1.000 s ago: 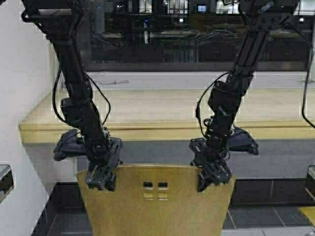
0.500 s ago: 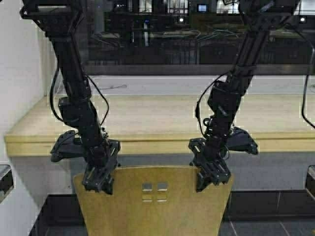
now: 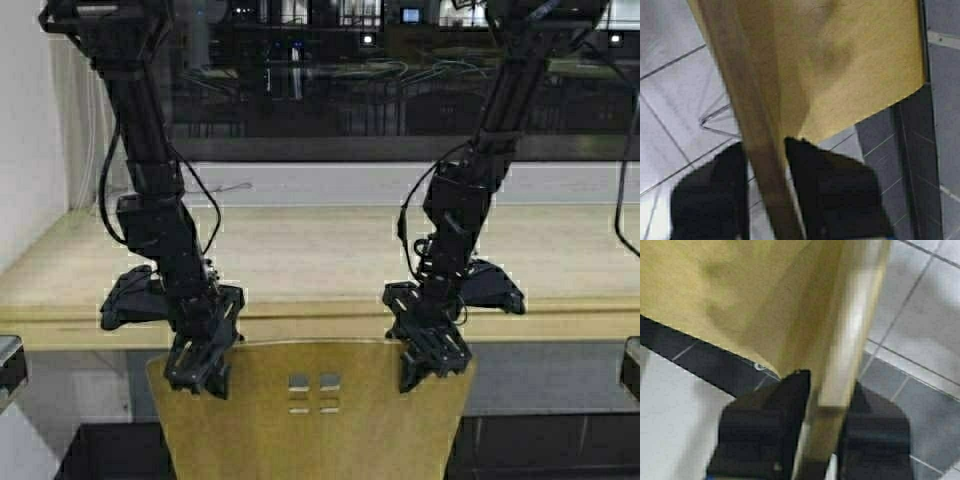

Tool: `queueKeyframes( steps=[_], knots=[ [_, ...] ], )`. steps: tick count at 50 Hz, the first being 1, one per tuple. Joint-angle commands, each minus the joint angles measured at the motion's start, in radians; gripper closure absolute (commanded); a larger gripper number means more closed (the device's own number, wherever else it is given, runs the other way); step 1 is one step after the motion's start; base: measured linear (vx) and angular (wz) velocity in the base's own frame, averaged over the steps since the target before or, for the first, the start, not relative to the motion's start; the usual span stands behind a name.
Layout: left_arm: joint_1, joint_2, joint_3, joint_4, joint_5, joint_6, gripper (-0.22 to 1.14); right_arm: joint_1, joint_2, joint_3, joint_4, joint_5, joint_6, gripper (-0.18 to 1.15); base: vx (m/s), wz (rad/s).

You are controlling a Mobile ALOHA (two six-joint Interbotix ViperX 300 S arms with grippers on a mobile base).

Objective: Push the chairs under the table

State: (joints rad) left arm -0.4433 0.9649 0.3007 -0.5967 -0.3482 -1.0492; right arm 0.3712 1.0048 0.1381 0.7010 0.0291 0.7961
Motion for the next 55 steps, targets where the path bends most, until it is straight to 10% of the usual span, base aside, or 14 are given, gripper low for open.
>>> queueKeyframes(
  steps=[1,40,55],
  knots=[
    [0.005,-0.078,0.002,0.006,-0.014,0.015,0.70,0.009,-0.025,-0.021,-0.020,-0.009,-0.049,0.80,0.25,0.03],
    [0.015,-0.067,0.038,-0.025,-0.011,0.018,0.69,0.023,-0.043,0.000,-0.089,0.003,-0.103,0.77,0.19,-0.01],
    [0.015,-0.117,0.112,0.008,0.002,0.032,0.16,0.021,-0.066,0.035,-0.087,0.087,-0.114,0.12,0.07,-0.02]
  ],
)
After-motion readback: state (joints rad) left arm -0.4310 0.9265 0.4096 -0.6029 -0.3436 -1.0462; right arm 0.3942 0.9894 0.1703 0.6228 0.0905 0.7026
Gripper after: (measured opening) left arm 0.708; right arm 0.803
